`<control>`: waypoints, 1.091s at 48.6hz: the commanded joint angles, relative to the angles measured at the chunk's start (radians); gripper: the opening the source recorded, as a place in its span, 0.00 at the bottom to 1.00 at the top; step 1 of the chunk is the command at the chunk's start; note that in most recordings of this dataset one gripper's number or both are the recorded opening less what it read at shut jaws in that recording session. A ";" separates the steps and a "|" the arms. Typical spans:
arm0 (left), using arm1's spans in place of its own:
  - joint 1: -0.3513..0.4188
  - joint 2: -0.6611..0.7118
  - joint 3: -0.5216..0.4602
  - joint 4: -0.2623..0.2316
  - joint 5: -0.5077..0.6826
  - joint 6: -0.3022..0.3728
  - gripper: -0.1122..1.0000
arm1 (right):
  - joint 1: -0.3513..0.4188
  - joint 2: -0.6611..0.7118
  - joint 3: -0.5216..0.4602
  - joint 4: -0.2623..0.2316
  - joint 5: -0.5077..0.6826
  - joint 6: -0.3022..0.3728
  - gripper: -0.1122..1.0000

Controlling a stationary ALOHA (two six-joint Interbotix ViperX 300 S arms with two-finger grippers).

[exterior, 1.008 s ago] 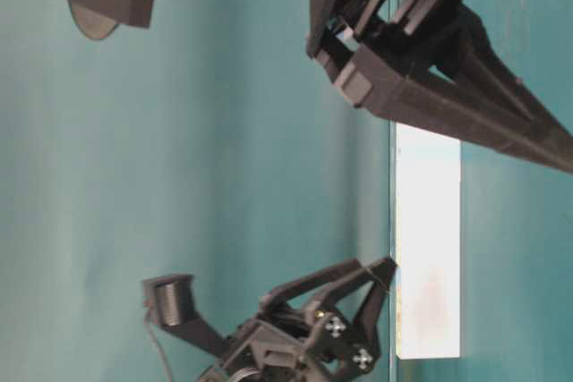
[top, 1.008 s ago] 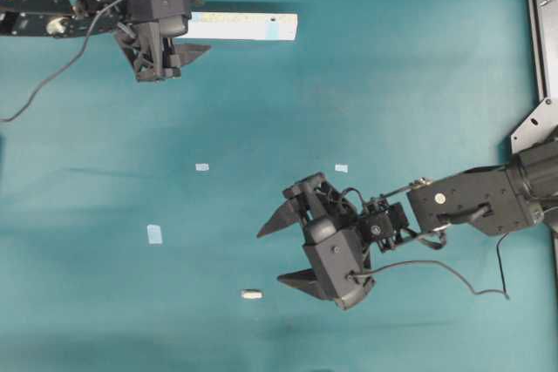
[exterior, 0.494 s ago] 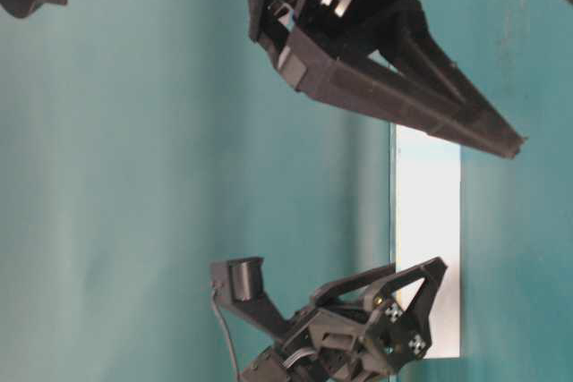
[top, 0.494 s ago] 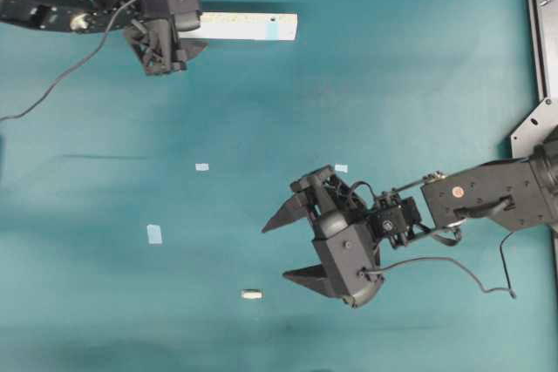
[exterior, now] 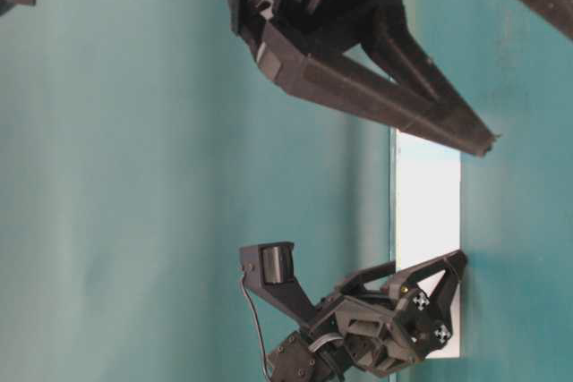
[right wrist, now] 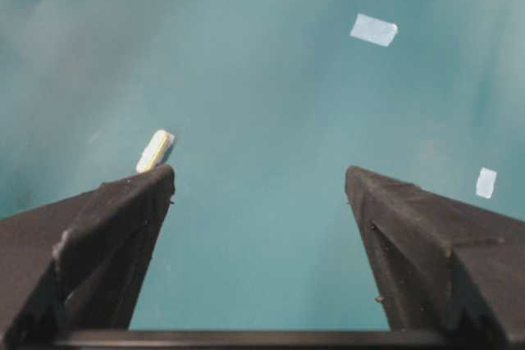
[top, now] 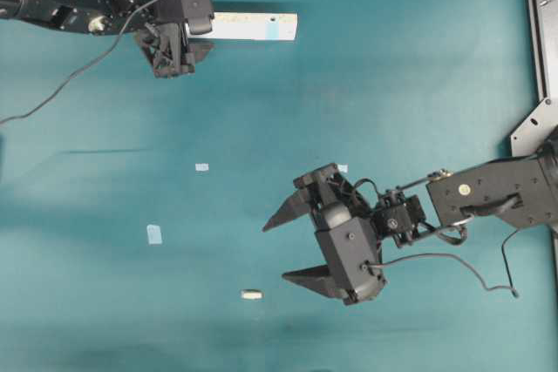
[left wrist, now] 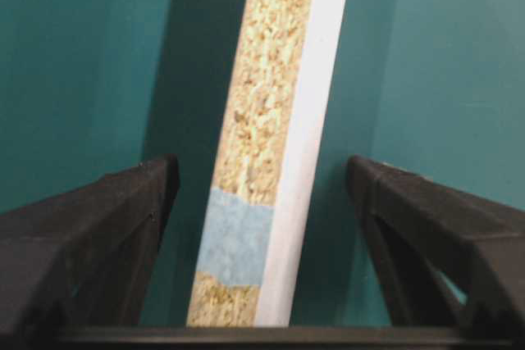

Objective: Move the wooden board into place and insert the rod into its hole.
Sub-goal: 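Close the left gripper on the end of the white particleboard strip, then drag the strip with the left gripper toward the table center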

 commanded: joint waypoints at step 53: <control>-0.195 -0.101 -0.163 -0.002 0.170 -0.195 0.30 | -0.009 -0.199 -0.003 0.000 0.133 0.002 0.98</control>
